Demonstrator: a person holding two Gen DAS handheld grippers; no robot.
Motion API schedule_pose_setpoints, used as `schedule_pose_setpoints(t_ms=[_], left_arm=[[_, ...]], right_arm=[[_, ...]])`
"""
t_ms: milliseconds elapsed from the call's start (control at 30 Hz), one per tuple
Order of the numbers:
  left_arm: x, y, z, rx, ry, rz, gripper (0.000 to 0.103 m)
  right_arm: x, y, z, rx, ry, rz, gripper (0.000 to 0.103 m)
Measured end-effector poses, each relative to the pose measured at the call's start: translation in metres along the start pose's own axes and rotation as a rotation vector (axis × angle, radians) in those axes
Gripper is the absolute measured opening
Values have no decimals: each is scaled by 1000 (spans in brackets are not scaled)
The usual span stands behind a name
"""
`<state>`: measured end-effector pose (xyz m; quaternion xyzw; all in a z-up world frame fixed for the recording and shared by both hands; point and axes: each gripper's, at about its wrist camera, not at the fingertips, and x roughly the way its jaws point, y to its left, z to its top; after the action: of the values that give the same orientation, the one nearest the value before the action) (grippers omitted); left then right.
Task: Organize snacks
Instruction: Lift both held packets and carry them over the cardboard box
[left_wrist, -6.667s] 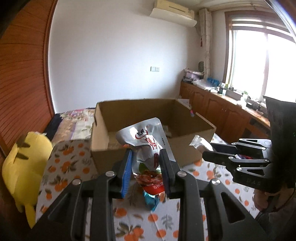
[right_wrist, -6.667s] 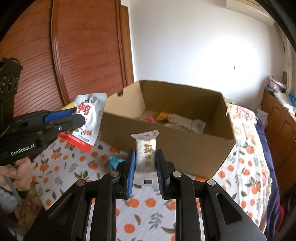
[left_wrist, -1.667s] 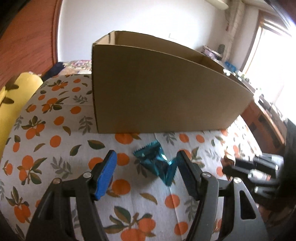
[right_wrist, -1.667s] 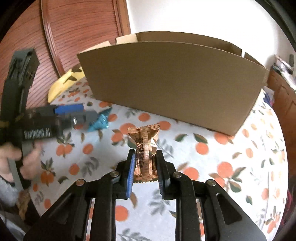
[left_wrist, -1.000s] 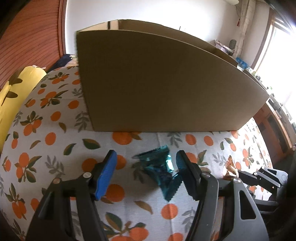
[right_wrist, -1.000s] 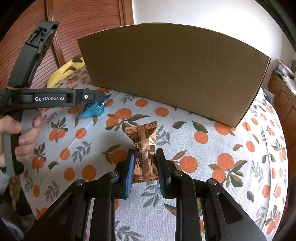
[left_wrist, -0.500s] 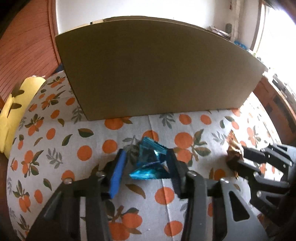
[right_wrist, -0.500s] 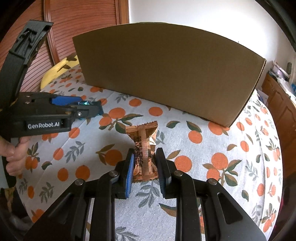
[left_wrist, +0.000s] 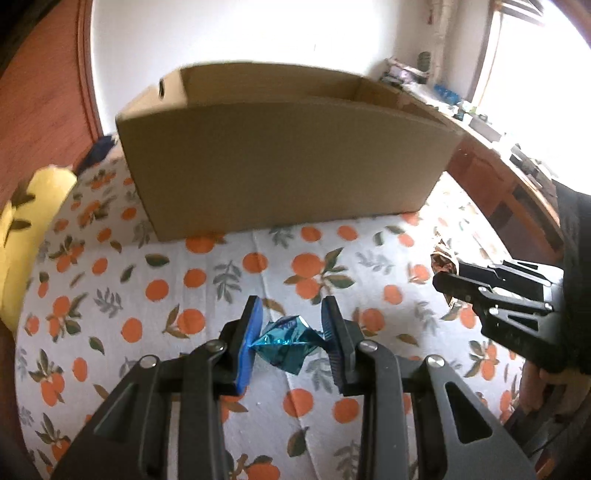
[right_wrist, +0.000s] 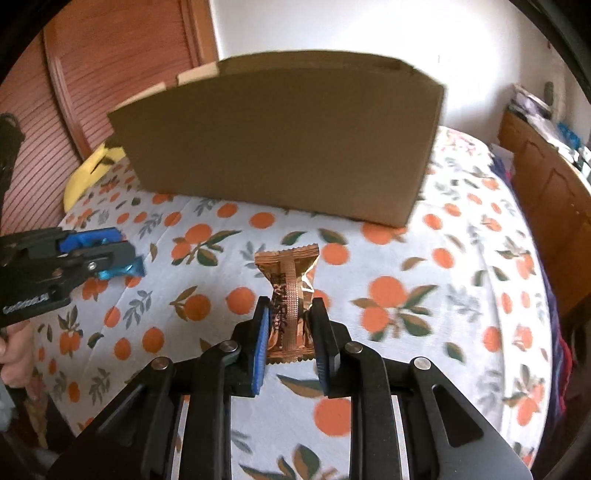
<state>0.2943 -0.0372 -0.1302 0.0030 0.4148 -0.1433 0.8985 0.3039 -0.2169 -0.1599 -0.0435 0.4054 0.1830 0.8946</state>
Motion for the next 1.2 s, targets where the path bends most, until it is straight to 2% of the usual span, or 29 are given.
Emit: schedule_pose_setpoints(t_ms=[433,667,1000,1200], left_arm=[[-53,-19,17,75,-122,-94,31],[-71,-24,36,99,-174,-132,31],[-69,-20,68,106,-233,-156,31],[-58,-7,94,90,-260,-150,31]], right_arm=[[-76,-2,10,43,-110,-44,20],[-101,3,24,24,-158,-62,20],[-107,5,46,-9,-190,-41,20],[-96,-1,65,-12,-201,-27,20]])
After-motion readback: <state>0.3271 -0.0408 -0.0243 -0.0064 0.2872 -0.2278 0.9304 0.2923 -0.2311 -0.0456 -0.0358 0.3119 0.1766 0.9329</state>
